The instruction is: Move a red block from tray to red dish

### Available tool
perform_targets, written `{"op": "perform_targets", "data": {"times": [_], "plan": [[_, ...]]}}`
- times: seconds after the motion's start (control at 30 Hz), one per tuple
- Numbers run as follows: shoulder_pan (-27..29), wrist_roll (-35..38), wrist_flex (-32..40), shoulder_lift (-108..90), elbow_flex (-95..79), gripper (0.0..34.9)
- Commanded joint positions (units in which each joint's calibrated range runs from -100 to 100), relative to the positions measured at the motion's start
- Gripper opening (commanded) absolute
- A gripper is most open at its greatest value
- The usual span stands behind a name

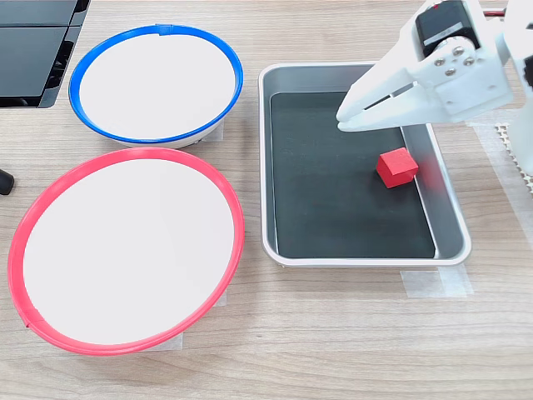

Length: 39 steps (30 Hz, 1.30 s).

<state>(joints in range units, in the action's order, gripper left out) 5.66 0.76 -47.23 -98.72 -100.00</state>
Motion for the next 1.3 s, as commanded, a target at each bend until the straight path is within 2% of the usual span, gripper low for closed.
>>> {"op": "perform_targets", "data": {"times": [0.0, 1.0, 1.07, 1.1, 1.2, 1.27], "plan": [[-0.3, 0.0, -0.2, -0.3, 0.0, 0.3], [-0.3, 0.0, -0.2, -0.3, 0.0, 0.3], [-0.6, 0.1, -0.1, -0.3, 0.0, 0.3], [-2.8, 0.0, 0.4, -0.3, 0.0, 0.2], [-4.4, 7.5, -1.5, 5.0, 6.0, 0.2], [-4.9, 16.9, -6.1, 13.3, 13.3, 0.2]]}}
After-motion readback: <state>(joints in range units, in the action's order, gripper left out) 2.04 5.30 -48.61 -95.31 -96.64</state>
